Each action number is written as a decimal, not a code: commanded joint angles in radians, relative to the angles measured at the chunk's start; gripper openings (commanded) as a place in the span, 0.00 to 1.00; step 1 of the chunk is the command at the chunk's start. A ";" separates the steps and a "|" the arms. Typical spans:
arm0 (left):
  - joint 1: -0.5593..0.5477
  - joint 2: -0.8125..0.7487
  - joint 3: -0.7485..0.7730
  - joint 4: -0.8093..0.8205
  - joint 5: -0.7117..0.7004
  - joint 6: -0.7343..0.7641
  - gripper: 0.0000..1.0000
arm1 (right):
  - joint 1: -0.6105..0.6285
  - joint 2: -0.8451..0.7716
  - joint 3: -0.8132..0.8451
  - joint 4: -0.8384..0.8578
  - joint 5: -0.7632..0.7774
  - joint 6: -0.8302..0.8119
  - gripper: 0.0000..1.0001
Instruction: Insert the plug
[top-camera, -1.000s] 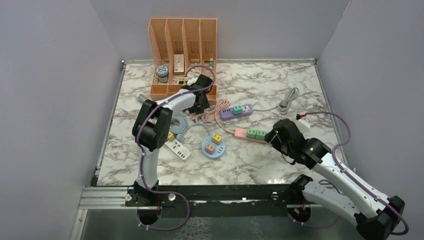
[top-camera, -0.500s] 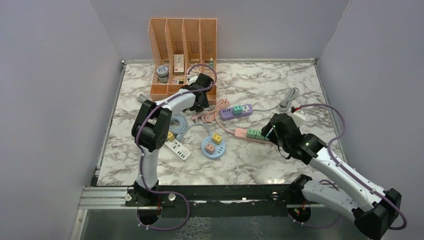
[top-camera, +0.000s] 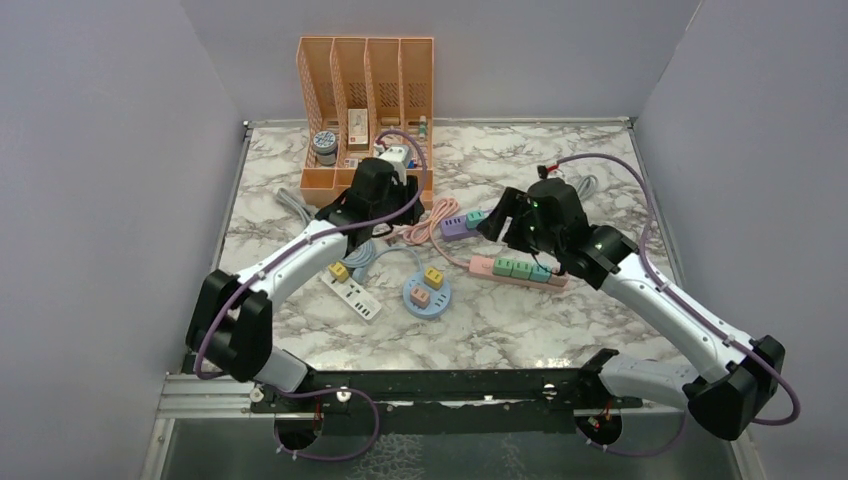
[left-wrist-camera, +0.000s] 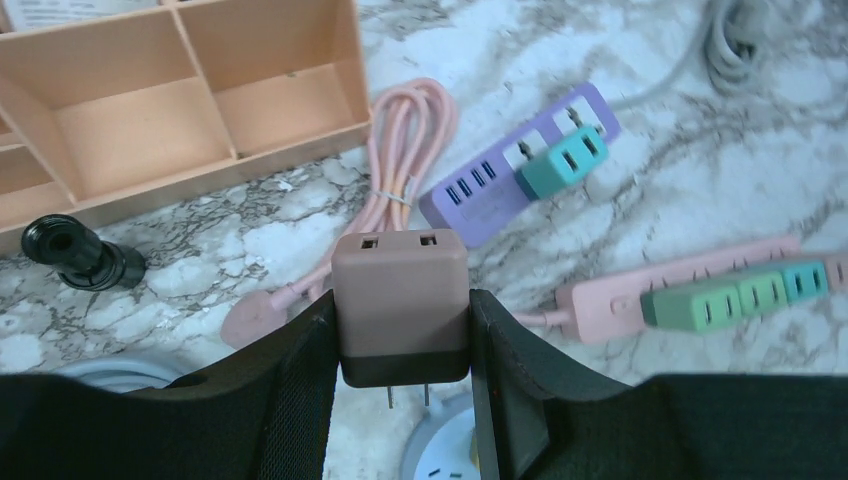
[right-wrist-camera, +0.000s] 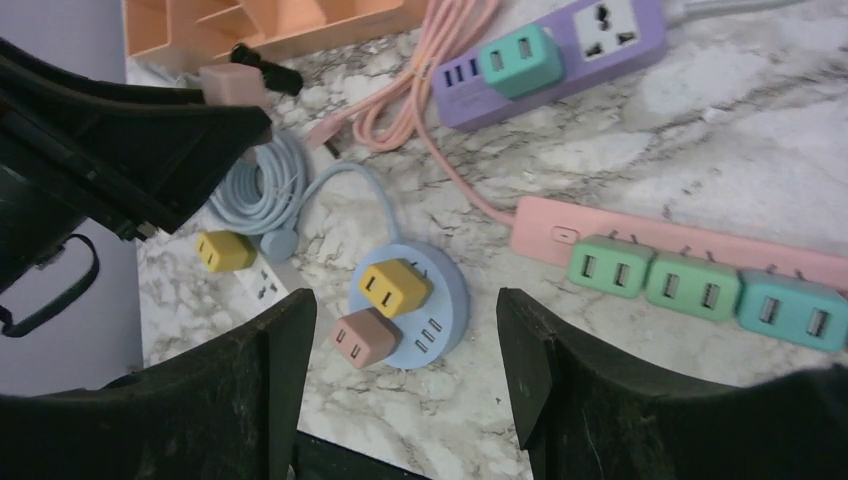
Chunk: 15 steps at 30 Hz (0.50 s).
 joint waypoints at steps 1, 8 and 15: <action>-0.004 -0.138 -0.160 0.250 0.262 0.210 0.35 | 0.002 0.058 0.052 0.123 -0.305 -0.186 0.67; -0.009 -0.373 -0.380 0.472 0.449 0.377 0.37 | 0.001 0.175 0.189 0.139 -0.607 -0.265 0.68; -0.009 -0.395 -0.397 0.490 0.627 0.522 0.36 | 0.001 0.290 0.247 0.160 -0.709 -0.308 0.67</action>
